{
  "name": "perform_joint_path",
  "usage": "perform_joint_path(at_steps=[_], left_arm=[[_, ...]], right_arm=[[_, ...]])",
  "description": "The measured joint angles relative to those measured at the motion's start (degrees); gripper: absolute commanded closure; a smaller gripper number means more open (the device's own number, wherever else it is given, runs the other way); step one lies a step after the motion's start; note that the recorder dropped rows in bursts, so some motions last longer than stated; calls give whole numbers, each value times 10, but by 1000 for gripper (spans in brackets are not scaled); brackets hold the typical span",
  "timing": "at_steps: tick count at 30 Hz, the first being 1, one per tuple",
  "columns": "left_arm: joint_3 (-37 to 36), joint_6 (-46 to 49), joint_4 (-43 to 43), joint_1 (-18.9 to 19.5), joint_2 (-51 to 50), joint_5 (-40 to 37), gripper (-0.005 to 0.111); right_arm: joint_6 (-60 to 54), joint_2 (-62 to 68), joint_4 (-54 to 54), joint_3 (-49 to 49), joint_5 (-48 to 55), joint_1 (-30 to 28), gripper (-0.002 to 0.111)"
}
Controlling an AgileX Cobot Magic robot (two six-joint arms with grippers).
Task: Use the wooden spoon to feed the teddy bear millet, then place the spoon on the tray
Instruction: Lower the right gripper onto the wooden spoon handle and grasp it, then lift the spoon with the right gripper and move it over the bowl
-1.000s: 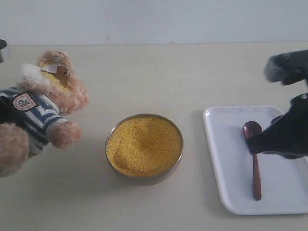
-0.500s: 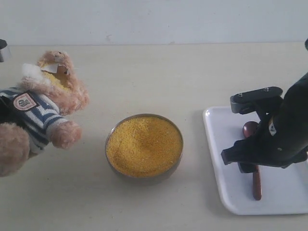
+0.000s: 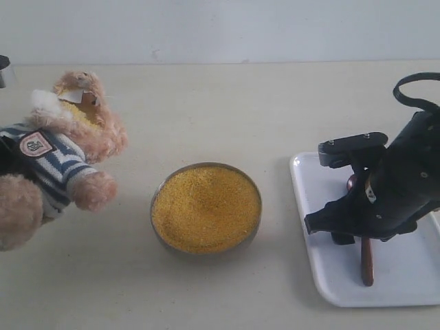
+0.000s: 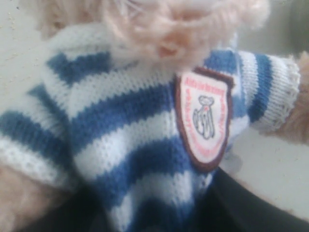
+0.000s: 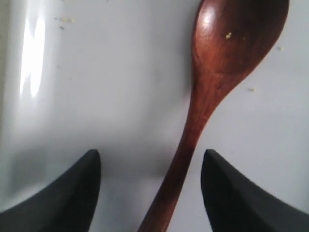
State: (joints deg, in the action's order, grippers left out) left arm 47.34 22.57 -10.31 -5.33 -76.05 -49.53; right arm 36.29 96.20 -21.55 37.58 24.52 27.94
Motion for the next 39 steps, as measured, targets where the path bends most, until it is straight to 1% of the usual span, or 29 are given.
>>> perform_joint_path(at_steps=[2,4,18,19,20,21,23,24,32,39], left_arm=[[0,0,0,0,0,1,103],[0,0,0,0,0,2,103],[0,0,-1,0,0,2,103],[0,0,-1,0,0,2,103],[0,0,-1,0,0,2,103],[0,0,-1,0,0,3,103],[0,0,-1,0,0,3,103],[0,0,-1,0,0,3,103],[0,0,-1,0,0,-4,103],[0,0,-3,0,0,-4,103]], right_arm=[[11,0,-13,0,-1,0,67],[19,0,-21,0,-1,0,72],[29,0,-27,0,9,0,74],[29,0,-27,0,9,0,77],[29,0,-27,0,9,0,82],[29,0,-27,0,10,0,88],[27,0,-27,0,16,0,105],[27,0,-27,0,18,0,108],[19,-5,-34,-9,11,0,109],[-58,-59,-34,-3,64,0,109]])
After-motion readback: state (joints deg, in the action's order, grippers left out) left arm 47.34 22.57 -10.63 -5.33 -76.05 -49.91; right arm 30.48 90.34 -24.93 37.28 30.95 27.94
